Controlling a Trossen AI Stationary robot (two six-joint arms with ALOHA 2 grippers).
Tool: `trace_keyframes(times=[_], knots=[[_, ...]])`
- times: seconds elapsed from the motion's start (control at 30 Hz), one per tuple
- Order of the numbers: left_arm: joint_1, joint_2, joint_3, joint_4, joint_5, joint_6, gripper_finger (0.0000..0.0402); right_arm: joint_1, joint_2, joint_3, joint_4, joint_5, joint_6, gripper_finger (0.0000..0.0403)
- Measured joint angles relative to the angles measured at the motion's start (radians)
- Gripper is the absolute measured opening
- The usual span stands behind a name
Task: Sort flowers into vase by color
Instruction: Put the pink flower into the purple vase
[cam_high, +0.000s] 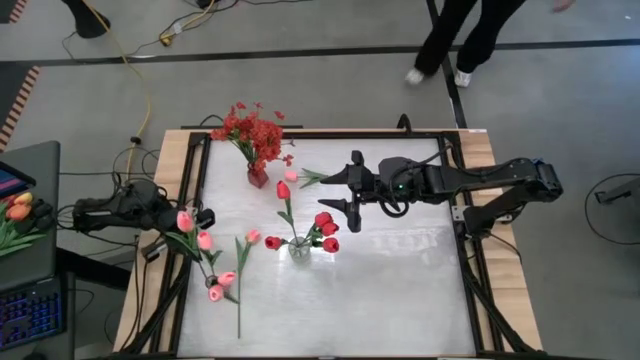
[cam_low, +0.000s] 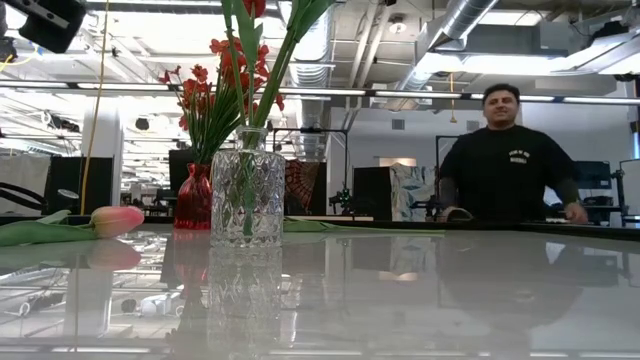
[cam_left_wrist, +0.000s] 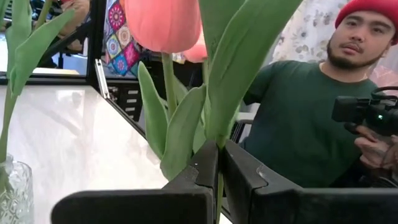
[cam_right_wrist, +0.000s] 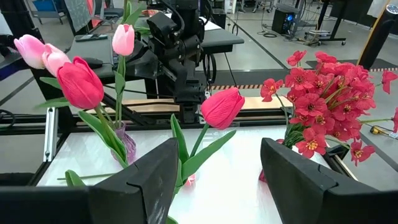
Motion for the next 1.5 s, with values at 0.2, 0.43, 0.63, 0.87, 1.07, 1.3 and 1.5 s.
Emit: trace_keyframes(times=[0.2,0.43,0.63,0.87,1.07,1.3,1.5], knots=[[0.0,0.0,0.0,0.0,-0.002,-0.009,0.0002,0.0,0.0,0.0,-0.001,0.0,0.0,0.0255],[0.0,0.0,0.0,0.002,-0.005,-0.01,0.0031,0.0,0.0,0.0,-0.001,0.0,0.0,0.0255],[0.0,0.0,0.0,0.01,0.0,-0.009,0.0069,0.0,0.0,0.0,-0.001,0.0,0.0,0.0255],[0.0,0.0,0.0,0.011,0.026,-0.033,0.0105,0.0,0.0,0.0,-0.002,0.0,0.0,0.0255],[0.0,0.0,0.0,0.008,0.025,-0.061,0.0123,0.0,0.0,0.0,-0.002,0.0,0.001,0.0255],[0.0,0.001,0.055,-0.119,-0.027,-0.052,0.0136,0.0,0.0,0.0,-0.002,0.0,0.001,0.0255],[0.0,0.002,0.126,-0.206,-0.074,-0.017,0.0138,0.0,0.0,0.0,-0.001,0.0,0.001,0.0255]])
